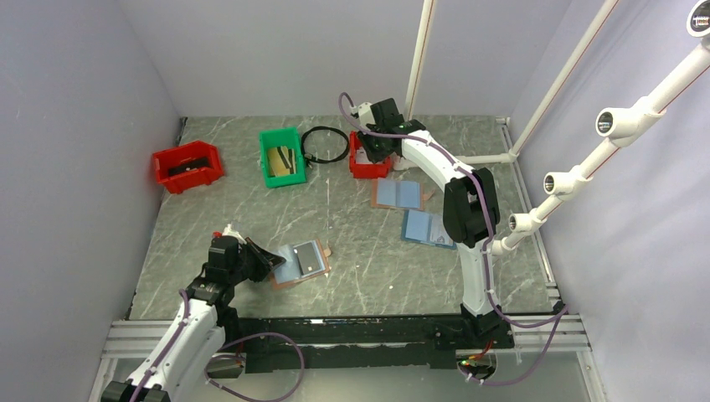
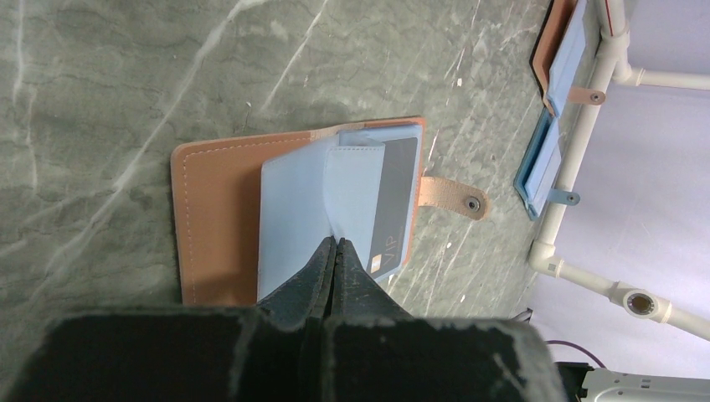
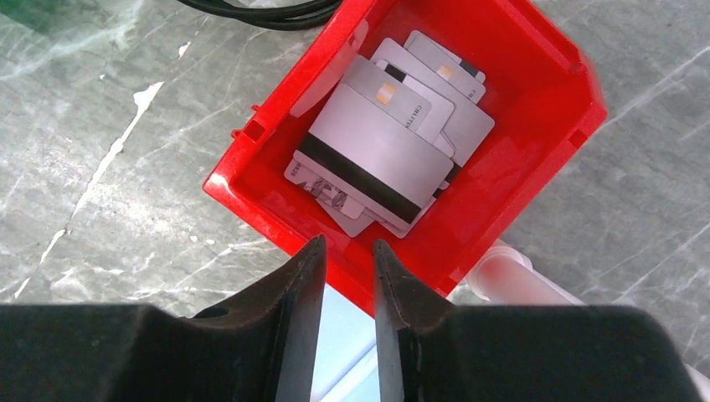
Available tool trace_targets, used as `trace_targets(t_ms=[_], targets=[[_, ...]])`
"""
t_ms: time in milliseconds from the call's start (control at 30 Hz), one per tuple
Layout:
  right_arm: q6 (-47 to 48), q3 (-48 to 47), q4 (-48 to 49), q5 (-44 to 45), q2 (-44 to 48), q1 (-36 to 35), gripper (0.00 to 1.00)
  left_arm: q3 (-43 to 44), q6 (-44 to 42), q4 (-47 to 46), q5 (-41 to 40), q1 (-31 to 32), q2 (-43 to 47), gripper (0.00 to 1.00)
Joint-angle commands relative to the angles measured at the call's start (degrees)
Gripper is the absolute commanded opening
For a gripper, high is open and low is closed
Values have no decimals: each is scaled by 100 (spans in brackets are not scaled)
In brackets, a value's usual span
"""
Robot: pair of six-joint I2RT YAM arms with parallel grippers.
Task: Take the credit cards out of the card holder
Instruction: Place the credit card in the storage box, then remove the credit card from the card holder.
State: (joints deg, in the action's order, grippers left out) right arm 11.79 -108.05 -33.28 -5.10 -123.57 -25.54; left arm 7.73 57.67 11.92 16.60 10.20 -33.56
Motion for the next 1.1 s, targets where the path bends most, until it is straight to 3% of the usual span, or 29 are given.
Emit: trace_targets(t_ms=[0,167,367,533,700,967,1067], targets=[[15,-185,159,184,183,14,30,198,-80,109,19,-18,88,0],[49,-152,-30,-343,549,-15,32,269,-27,459,-61,-18,180,0],[829,440,-870,-3184,1204,-344,37,618,88,1373,-314,-18,241,0],[918,1869,-553,-4377,1802,-1165,39,970,280,2184,-585,-18,9,0],[152,2836,286,-4897,1842,-1752,40,1369,501,2852,-717,-18,-649,23],[-1611,3020,1251,-4822,1143,-2219,36,2693,543,4340,-1638,-18,-1406,37],[-2013,3024,1485,-4758,929,-2332,36,3090,163,4290,-1582,-18,-1251,43]])
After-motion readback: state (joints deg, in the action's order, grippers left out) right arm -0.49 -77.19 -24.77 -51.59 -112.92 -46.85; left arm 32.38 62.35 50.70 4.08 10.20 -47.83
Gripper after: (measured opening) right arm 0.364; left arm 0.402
